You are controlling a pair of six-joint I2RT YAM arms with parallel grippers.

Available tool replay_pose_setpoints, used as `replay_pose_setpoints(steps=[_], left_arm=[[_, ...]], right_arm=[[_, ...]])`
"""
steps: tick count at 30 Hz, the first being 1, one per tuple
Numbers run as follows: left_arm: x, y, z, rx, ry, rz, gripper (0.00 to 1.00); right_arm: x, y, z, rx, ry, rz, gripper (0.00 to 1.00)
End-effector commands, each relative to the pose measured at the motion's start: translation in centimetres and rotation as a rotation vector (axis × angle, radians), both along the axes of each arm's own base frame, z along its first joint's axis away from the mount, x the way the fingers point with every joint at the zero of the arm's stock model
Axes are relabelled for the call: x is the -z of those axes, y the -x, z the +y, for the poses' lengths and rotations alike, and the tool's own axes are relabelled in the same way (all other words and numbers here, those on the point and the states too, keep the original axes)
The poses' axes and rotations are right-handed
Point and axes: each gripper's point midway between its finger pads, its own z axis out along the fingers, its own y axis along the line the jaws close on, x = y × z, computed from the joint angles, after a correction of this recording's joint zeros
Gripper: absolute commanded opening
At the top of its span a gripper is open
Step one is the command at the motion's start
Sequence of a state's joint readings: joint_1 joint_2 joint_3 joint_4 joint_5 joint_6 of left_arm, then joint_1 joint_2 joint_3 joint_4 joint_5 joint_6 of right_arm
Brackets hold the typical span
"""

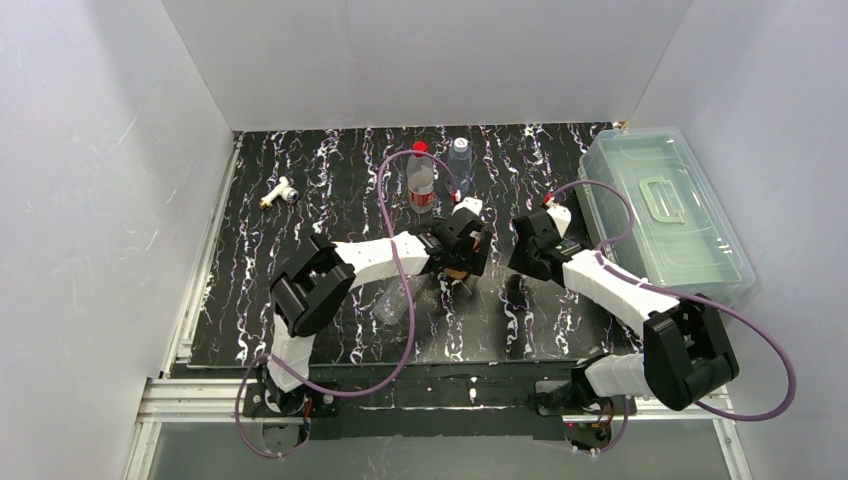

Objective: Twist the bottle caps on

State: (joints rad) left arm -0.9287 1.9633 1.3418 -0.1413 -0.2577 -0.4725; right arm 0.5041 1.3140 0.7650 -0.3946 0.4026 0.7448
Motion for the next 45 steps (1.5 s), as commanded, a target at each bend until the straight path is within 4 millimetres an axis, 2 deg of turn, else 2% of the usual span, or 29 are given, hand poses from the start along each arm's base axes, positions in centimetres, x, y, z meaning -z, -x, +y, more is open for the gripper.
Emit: replay_pose_setpoints(steps=[1, 3, 5, 9, 12, 15, 18, 20, 25, 28, 29, 31, 33, 39, 45], left_arm=[[-1.2, -1.4, -1.3, 0.035, 0.046, -0.042, 0.84], [-1.0, -1.8, -1.4, 0.051, 0.049, -0.033, 0.82], [-0.9, -2.1, -1.4, 0.071, 0.068, -0.034, 0.75], [-1.1, -2.2, -1.6, 0.118, 0.12, -0.042, 0.57], [-2.2, -1.6, -1.8, 0.173, 0.171, -0.059, 0.42], [-4.5, -1.1, -1.5, 0.221, 0.225, -0.125, 0.26], [-7.6, 0.1, -1.0, 0.281, 0.303, -0.2, 0.23], [-9.6, 0.8, 0.2, 0.288, 0.346, -0.277, 0.19], [-14.7, 3.2, 3.7, 0.32, 0.472, -0.491, 0.17], [-16.4, 4.5, 5.8, 0.339, 0.503, -0.606, 0.17], [-17.3, 4.9, 6.5, 0.347, 0.512, -0.654, 0.17], [-17.6, 5.4, 7.9, 0.335, 0.508, -0.702, 0.16], [-18.8, 5.9, 9.0, 0.334, 0.527, -0.757, 0.15], [-21.6, 7.4, 10.8, 0.354, 0.565, -0.863, 0.12], [-23.8, 8.6, 11.3, 0.399, 0.586, -0.941, 0.08]], right_arm=[[-2.6, -1.3, 0.4, -0.018, -0.016, -0.056, 0.39], [-2.8, -1.3, 0.4, -0.022, -0.018, -0.057, 0.39], [-3.0, -1.4, 0.4, -0.027, -0.018, -0.059, 0.39], [-3.7, -1.8, 0.5, -0.047, -0.019, -0.064, 0.39], [-5.2, -2.4, 0.9, -0.089, -0.032, -0.068, 0.39], [-7.2, -2.8, 2.0, -0.174, -0.048, -0.078, 0.42], [-9.7, -2.9, 3.9, -0.284, -0.097, -0.08, 0.42], [-11.8, -2.8, 5.2, -0.357, -0.142, -0.088, 0.43], [-16.7, -1.8, 9.7, -0.559, -0.326, -0.097, 0.44], [-20.2, -1.0, 12.3, -0.667, -0.456, -0.117, 0.44], [-21.4, -0.9, 12.9, -0.689, -0.49, -0.131, 0.44], [-23.7, -0.5, 13.9, -0.73, -0.547, -0.158, 0.45], [-25.7, 0.0, 14.9, -0.782, -0.613, -0.171, 0.45], [-28.3, 2.1, 17.9, -0.901, -0.786, -0.135, 0.45], [-29.3, 4.1, 20.1, -0.987, -0.834, -0.078, 0.45]])
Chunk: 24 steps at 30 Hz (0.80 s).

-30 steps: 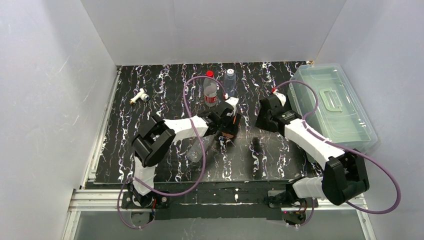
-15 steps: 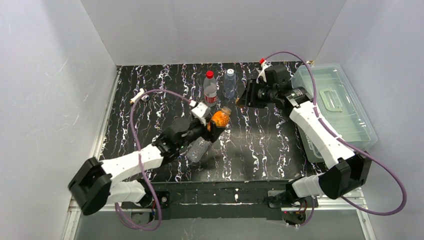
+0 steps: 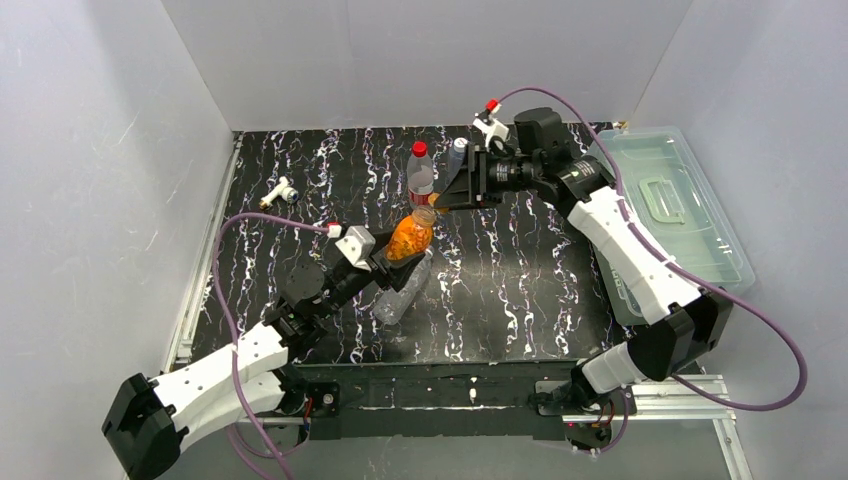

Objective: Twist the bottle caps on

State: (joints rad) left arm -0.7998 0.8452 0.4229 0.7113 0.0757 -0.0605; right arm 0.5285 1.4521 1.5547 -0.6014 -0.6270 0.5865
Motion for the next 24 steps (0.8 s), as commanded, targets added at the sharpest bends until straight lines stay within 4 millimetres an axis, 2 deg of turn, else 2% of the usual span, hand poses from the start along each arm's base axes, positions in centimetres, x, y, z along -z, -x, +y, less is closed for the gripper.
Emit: replay_pose_setpoints(steps=[1, 8, 14, 24], left_arm=[[-2.3, 0.6, 0.3, 0.024, 0.021, -0.102, 0.07], [-2.5, 0.8, 0.7, 0.014, 0.03, -0.11, 0.03], [-2.9, 0.8, 1.1, -0.001, 0.04, -0.122, 0.0], [-2.6, 0.8, 0.9, 0.018, 0.034, -0.115, 0.0]], right_arm=[[-3.4, 2.0, 2.1, -0.121, -0.094, -0.004, 0.45], [-4.8, 2.9, 2.7, -0.148, -0.148, 0.019, 0.45], [-4.0, 4.2, 2.9, -0.182, -0.114, 0.041, 0.45], [-3.5, 5.6, 3.2, -0.239, -0.021, -0.004, 0.45]])
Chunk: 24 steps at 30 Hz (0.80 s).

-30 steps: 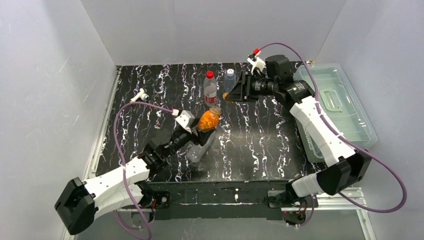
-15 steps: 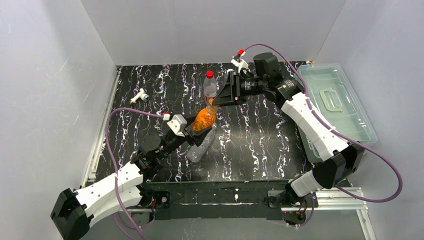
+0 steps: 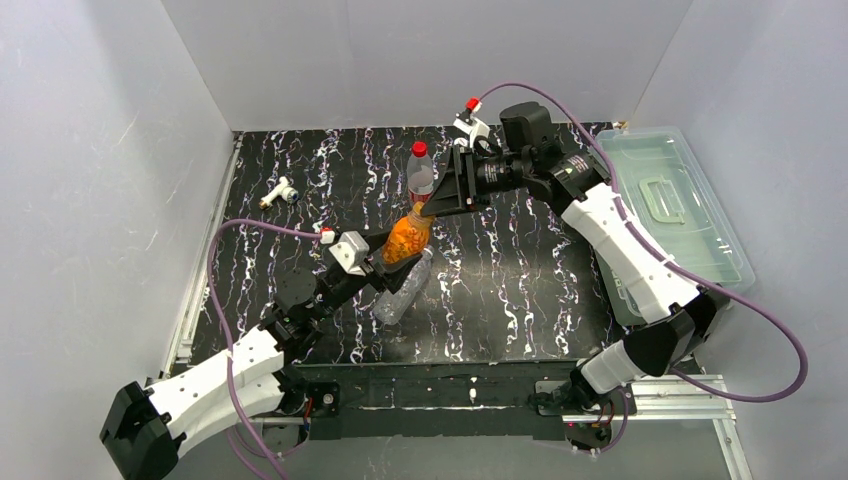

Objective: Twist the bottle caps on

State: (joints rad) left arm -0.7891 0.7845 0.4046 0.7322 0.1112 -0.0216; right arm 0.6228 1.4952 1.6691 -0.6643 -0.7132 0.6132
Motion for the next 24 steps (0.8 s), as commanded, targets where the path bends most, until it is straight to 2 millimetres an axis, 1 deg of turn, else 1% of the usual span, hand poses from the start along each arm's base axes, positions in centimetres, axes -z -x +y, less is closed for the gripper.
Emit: replay_pose_setpoints(steps=[1, 6, 11, 15, 18, 24], left_arm=[[-1.2, 0.0, 0.1, 0.008, 0.019, -0.036, 0.0], [-1.2, 0.7, -0.8, 0.073, 0.011, -0.036, 0.0], [-1.3, 1.0, -1.3, 0.107, 0.004, -0.032, 0.0], [-1.4, 1.0, -1.4, 0.112, 0.0, -0.033, 0.0], [-1.5, 1.0, -1.4, 0.118, -0.003, -0.035, 0.0], [-1.2, 1.1, -1.6, 0.131, -0.016, -0.018, 0.0]], right_arm=[[-0.8, 1.9, 0.2, -0.087, 0.036, -0.056, 0.45], [0.1, 2.6, 0.3, -0.117, 0.116, -0.095, 0.44], [0.8, 3.5, 0.6, -0.152, 0.176, -0.116, 0.43], [1.0, 4.2, 0.8, -0.179, 0.19, -0.119, 0.43], [1.4, 4.5, 0.7, -0.192, 0.216, -0.124, 0.43], [1.3, 4.4, 0.5, -0.189, 0.26, -0.158, 0.43]])
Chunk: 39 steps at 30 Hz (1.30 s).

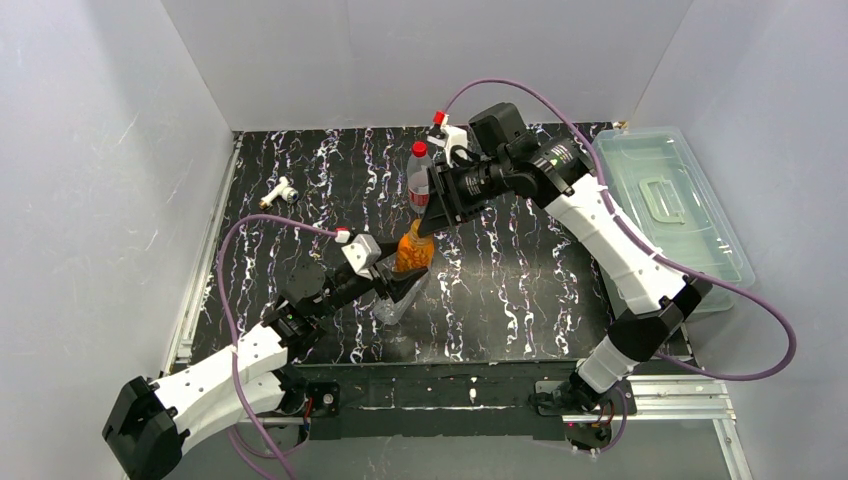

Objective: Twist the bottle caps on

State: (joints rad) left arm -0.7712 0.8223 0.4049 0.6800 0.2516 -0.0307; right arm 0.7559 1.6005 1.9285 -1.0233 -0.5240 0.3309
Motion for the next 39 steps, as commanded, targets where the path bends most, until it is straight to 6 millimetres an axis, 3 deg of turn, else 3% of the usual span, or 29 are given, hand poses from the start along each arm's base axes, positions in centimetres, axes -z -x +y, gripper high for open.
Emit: replay_pose_setpoints(steps=[1, 26, 39], left_arm=[[-3.7, 0.0, -0.2, 0.013, 0.06, -0.065, 0.0], [-2.7, -0.1, -0.5, 0.059, 0.025, 0.029, 0.0], [-5.4, -0.6, -0.7, 0.047, 0.081, -0.001, 0.0]], right_arm=[[-0.1, 1.9, 0.2, -0.066, 0.042, 0.003, 0.43], [0.5, 2.0, -0.2, -0.046, 0.152, -0.088, 0.43], [1.7, 1.8, 0.3, -0.018, 0.15, -0.086, 0.44]])
